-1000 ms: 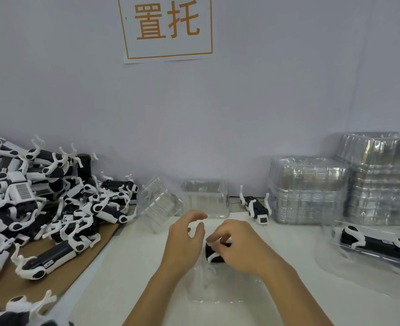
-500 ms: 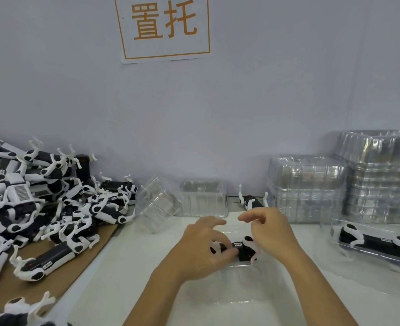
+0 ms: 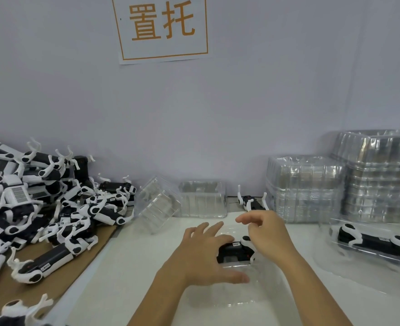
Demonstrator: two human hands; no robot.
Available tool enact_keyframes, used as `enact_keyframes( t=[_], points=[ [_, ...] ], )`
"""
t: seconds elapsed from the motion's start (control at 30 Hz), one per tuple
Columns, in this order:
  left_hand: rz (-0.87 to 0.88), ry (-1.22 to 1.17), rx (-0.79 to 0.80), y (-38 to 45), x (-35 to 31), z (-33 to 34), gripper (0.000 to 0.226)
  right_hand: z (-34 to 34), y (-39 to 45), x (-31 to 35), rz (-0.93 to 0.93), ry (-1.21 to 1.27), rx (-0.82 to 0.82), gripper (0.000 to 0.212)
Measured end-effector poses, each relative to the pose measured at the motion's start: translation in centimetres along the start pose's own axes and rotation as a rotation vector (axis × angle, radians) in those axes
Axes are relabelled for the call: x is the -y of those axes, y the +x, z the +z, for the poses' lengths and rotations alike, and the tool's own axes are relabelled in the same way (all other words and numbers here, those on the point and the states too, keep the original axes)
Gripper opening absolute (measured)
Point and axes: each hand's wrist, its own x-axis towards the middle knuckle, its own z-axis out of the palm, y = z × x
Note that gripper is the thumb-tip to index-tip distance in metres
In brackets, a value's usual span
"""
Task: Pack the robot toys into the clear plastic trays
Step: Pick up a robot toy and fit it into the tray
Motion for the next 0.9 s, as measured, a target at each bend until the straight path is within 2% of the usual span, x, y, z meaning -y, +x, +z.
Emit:
enact_keyframes(
  t=[0.13,0.23,0.3,0.43,0.5,0.57,0.63,0.73,0.77,0.83,0.9],
  points=[
    [-0.024,-0.040,-0.003,0.2,0.0,-0.2,0.091,0.2,0.1,-0.1,-0.001,0.011,0.000,0.048],
    [-0.044,-0.031,0.029,0.3,0.3,-0.2,0.097,0.3,0.1,-0.1,0.011,0.064,-0.030,0.051],
    [-0.063,-0.011,0.008,0.3,0.5,-0.1,0.098,0.3,0.2,0.0,0.030,0.160,-0.113,0.053],
    [-0.107,-0.085,-0.149,0.2,1.3,-0.6,0.085,-0.6,0.5,0.0,0.153,0.416,-0.367,0.046],
    [-0.146,-0.287,-0.239,0.1,2.0,-1.4,0.085,-0.9,0.7,-0.2,0.229,0.525,-0.430,0.043],
    [-0.161,-0.616,-0.357,-0.1,2.5,-2.3,0.082,-0.9,0.6,0.0,0.252,0.582,-0.415,0.041],
    [-0.146,-0.939,-0.427,-0.4,2.7,-3.0,0.073,-0.6,0.1,0.9,0.198,0.624,-0.306,0.036],
    [-0.119,-1.382,-0.436,-0.9,2.2,-3.6,0.046,0.5,-1.0,3.1,0.001,0.572,-0.068,0.024],
    [-0.139,-1.526,-0.436,-1.0,2.1,-3.5,0.046,1.0,-1.4,3.8,-0.074,0.528,-0.010,0.022],
    [-0.182,-1.737,-0.403,-1.2,2.4,-3.1,0.060,2.0,-2.0,5.0,-0.196,0.437,0.059,0.020],
    [-0.192,-1.834,-0.347,-1.4,2.6,-2.7,0.076,2.6,-2.3,5.7,-0.244,0.395,0.054,0.018]
  ],
)
